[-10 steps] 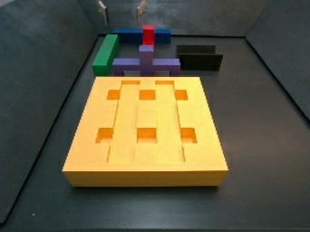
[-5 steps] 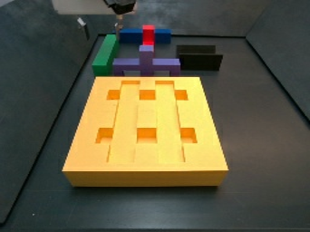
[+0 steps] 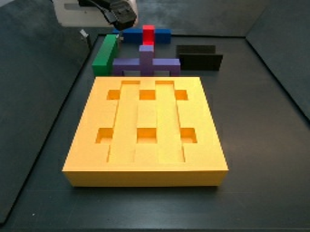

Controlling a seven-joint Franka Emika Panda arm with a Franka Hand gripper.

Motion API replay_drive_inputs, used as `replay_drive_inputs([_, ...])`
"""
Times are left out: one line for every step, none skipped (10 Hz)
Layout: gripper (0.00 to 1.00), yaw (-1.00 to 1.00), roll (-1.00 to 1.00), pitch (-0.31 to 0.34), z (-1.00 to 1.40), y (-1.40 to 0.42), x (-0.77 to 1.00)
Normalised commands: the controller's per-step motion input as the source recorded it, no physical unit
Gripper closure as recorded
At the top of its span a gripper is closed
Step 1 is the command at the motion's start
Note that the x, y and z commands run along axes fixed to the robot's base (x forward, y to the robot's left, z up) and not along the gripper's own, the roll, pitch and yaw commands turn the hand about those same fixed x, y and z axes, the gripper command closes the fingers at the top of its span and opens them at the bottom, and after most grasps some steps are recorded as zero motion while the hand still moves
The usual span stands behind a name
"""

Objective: Pick up the green object. Move up. Move to above the board. Insert the green object.
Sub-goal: Pick up the green object.

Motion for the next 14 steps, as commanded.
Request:
replay_drive_inputs([0.00, -0.05, 0.08, 0.053, -0.31, 0.21, -0.09])
replay_drive_inputs([0.00, -0.05, 0.01, 0.011, -0.21, 0.19, -0.13])
replay_drive_inputs([0.00, -0.03, 0.00, 0.007, -0.02, 0.15, -0.03])
replay_drive_inputs([0.00, -0.01, 0.00, 0.000, -0.09, 0.16, -0.03])
replay_drive_inputs([0.00, 0.00, 0.00, 0.000, -0.14, 0.07, 0.00])
replay_drive_inputs([0.00, 0.00, 0.00, 0.000, -0.15, 0.00, 0.00])
replay_drive_inputs([0.00, -0.02, 0.00, 0.014, -0.20, 0.00, 0.08])
replay_drive_inputs([0.00, -0.07, 0.00, 0.023, -0.17, 0.00, 0.07])
replay_drive_inputs([0.00, 0.00, 0.00, 0.010, 0.00, 0.00, 0.00])
replay_drive_inputs([0.00, 0.00, 0.00, 0.000, 0.00, 0.00, 0.00])
replay_drive_inputs([1.00, 0.00, 0.00, 0.000, 0.00, 0.00, 0.00])
replay_drive_inputs([1.00, 0.00, 0.00, 0.000, 0.00, 0.00, 0.00])
replay_drive_inputs([1.00, 0.00, 0.00, 0.000, 0.00, 0.00, 0.00])
replay_drive_inputs([1.00, 0.00, 0.00, 0.000, 0.00, 0.00, 0.00])
